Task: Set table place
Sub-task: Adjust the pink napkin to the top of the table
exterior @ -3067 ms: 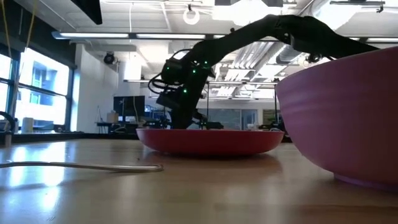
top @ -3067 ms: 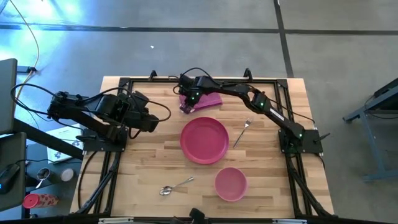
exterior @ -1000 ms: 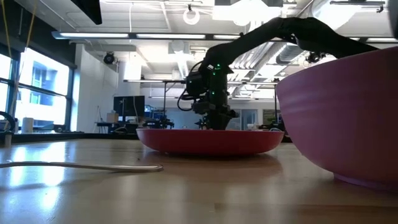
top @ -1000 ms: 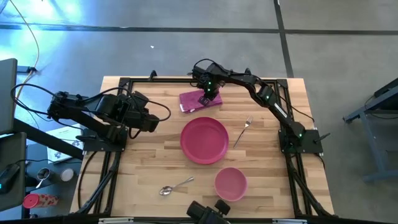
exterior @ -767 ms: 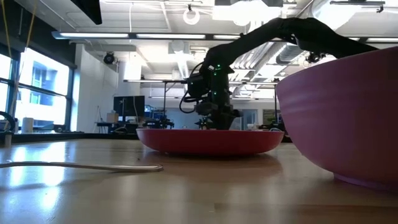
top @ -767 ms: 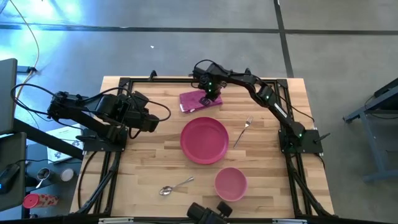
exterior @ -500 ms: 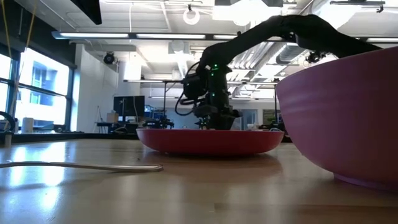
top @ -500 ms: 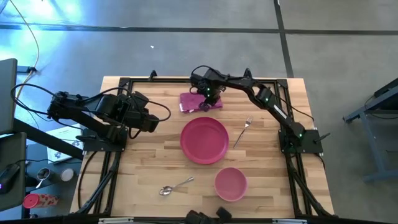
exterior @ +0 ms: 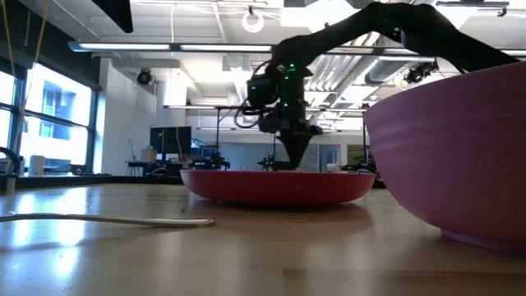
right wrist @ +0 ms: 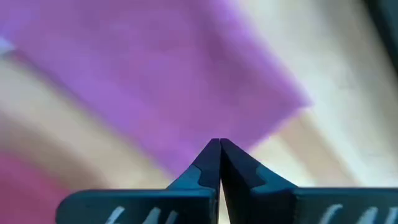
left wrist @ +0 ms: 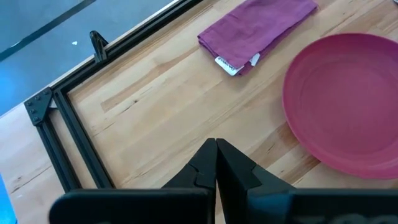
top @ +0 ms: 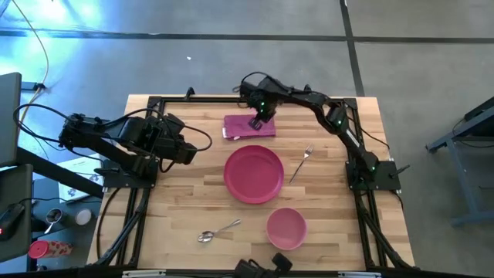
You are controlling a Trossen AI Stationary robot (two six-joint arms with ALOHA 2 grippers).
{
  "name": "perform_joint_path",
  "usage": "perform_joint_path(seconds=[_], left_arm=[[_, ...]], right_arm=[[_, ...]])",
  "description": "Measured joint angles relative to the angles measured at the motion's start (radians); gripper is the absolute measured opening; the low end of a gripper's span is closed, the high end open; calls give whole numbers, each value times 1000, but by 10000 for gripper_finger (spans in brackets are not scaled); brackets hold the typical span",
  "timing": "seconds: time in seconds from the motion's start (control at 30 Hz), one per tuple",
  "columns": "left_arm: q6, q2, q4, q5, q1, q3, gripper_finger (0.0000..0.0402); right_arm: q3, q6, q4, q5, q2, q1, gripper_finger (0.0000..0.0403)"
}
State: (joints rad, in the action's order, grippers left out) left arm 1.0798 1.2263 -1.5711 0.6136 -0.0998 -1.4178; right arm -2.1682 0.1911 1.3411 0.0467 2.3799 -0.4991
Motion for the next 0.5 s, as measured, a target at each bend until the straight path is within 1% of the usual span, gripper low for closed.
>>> perform_joint_path(seconds=[0.1,0.23,0.4,0.5], left_arm=[[0,0,0,0,0,0,0],[0,0,0,0,0,0,0],[0,0,0,-2,0,0,0],[0,0,0,-4,0,0,0]], right_arm=[[33,11,-9,6,-1,-19,0],[118,19,-48,-5,1,-15,0],[245,22,-77,-51,-8,18,0],[286,20,-74,-46,-13,51,0]])
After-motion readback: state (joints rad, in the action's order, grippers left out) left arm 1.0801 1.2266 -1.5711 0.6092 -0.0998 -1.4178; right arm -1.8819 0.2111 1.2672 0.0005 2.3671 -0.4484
